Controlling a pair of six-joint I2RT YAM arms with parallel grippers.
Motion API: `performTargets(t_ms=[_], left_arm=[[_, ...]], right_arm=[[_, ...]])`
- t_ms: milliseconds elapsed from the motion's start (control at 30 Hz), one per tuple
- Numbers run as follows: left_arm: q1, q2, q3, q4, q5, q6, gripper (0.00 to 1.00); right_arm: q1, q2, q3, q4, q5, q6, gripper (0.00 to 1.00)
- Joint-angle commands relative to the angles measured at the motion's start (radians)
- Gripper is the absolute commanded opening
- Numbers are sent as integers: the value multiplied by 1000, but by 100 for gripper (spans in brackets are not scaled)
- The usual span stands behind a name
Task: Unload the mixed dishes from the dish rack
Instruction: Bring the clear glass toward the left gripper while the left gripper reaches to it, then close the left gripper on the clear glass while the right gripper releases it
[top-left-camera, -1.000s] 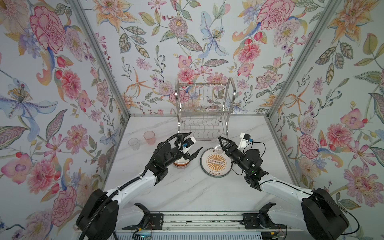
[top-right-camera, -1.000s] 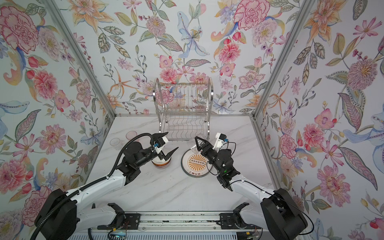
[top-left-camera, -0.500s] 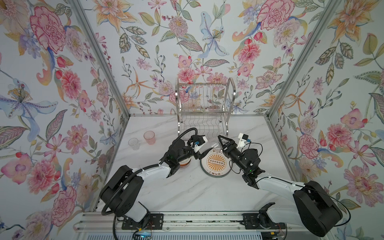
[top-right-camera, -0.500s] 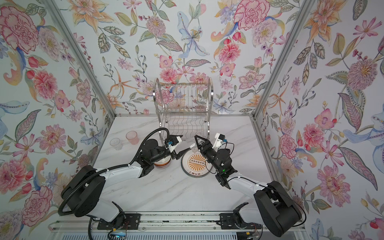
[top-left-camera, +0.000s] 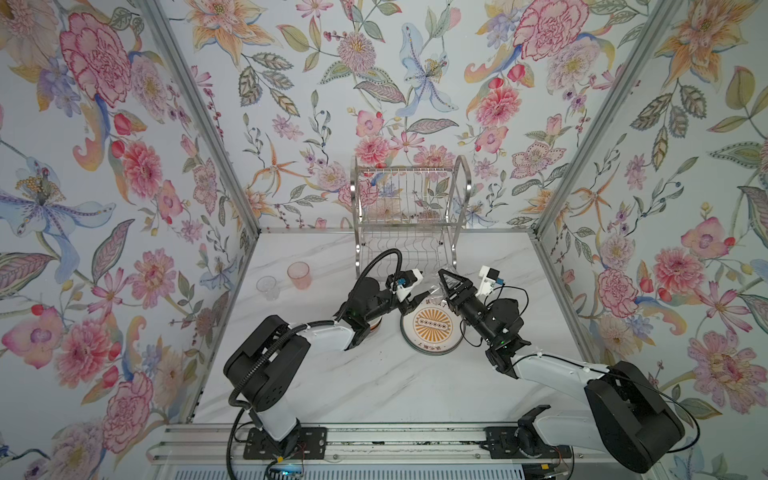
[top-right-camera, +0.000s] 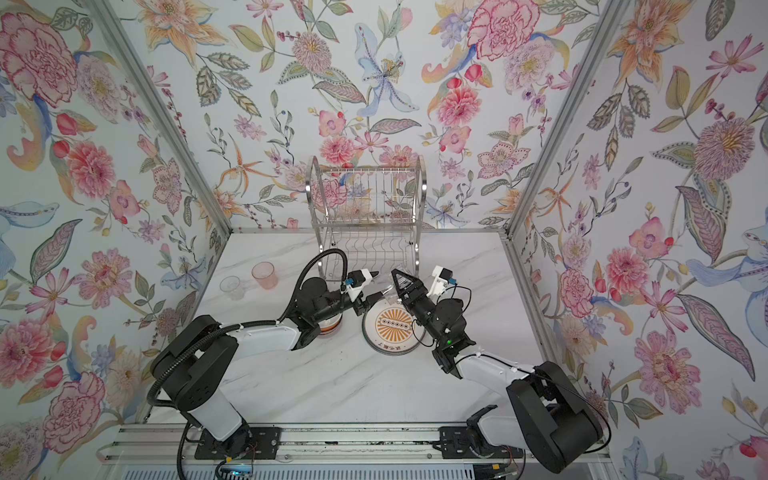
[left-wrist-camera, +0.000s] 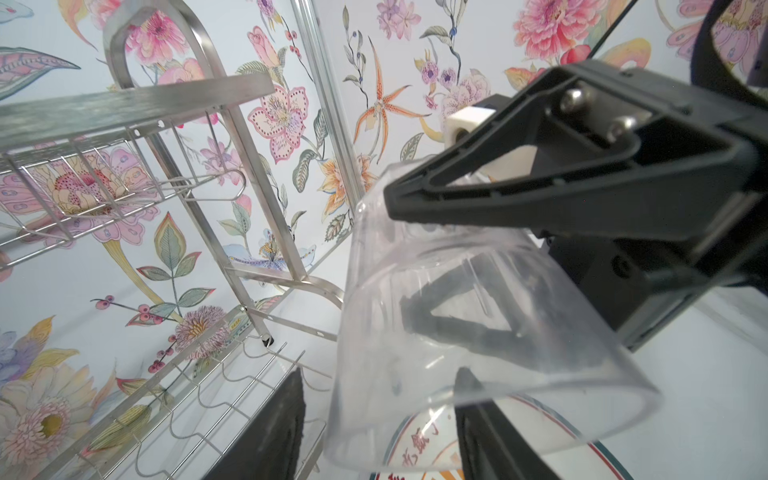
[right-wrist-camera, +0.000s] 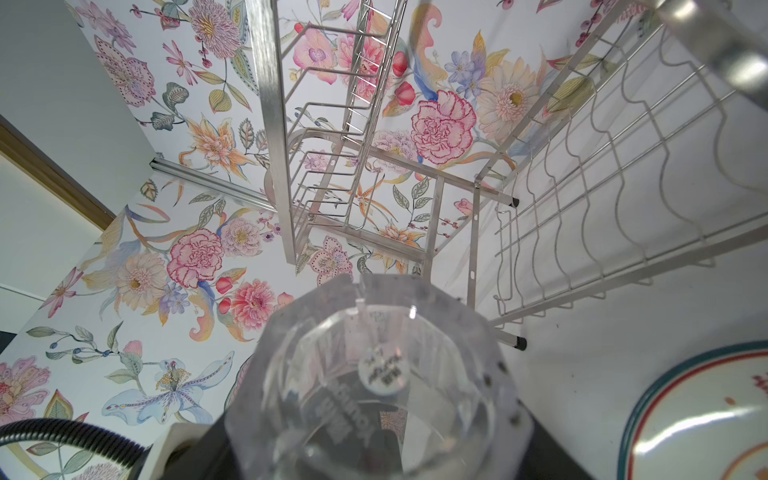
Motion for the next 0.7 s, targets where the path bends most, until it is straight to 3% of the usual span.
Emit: performTargets(t_ms=[0, 433, 667], left_arm=[[-13, 27, 26, 94, 21, -51, 53], [-19, 51, 43, 123, 26, -74, 29], [-21, 52, 54, 120, 28, -85, 12]], right_arm=[[-5, 6, -11, 76, -16, 15, 0], [-5, 44, -20, 118, -37, 43, 0], [-8, 72, -25, 158, -56, 52, 0]])
